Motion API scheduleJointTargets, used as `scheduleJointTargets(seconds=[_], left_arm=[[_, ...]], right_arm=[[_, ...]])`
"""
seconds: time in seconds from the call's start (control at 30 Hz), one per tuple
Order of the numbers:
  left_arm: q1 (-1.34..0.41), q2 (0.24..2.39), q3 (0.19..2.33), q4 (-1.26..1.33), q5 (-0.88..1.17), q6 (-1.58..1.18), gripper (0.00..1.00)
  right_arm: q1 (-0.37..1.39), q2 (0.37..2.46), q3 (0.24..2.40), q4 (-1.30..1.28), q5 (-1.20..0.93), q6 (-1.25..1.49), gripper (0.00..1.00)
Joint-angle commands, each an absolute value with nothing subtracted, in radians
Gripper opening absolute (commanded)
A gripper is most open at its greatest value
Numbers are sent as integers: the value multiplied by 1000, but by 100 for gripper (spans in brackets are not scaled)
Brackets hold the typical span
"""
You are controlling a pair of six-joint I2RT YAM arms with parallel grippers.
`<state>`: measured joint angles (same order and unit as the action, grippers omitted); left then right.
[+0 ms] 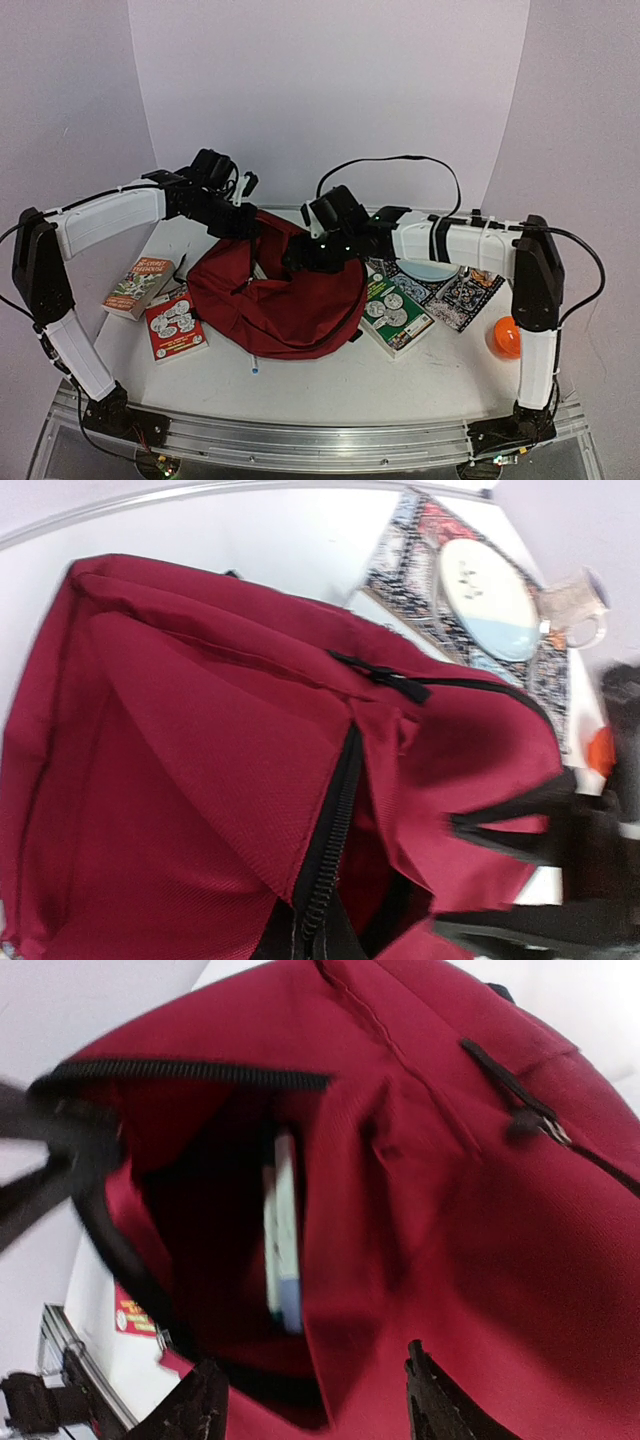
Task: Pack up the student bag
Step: Place the student bag at the center of the board, then move the pen to the center of the board.
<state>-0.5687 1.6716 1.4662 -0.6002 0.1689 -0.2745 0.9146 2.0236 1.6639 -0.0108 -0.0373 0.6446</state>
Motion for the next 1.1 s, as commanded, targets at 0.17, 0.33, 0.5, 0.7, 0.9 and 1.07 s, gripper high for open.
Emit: scheduleJointTargets(seconds=[0.17,0.33,0.5,0.7,0.9,1.07], left_arm=[[-568,1741,1526,-548,-62,-188,3],[-570,1705,1498,-547,-28,-223,21],[-582,1595,1425,-550,-29,-275,39],[-610,1432,1281,-571,-28,-373,54],[-707,1286,1110,-600,-31,-507,57],[-809,1226,967,-603,-67,-637,57]], right_arm=[[914,1831,1502,-71,106,586,65],[913,1784,1464,-94,127,582,69],[914,1733,1429,-102,152,570,74],[913,1666,1383,-107,185,559,81],[914,1612,1335,-110,232,558,87],[914,1582,1297,-112,252,565,92]])
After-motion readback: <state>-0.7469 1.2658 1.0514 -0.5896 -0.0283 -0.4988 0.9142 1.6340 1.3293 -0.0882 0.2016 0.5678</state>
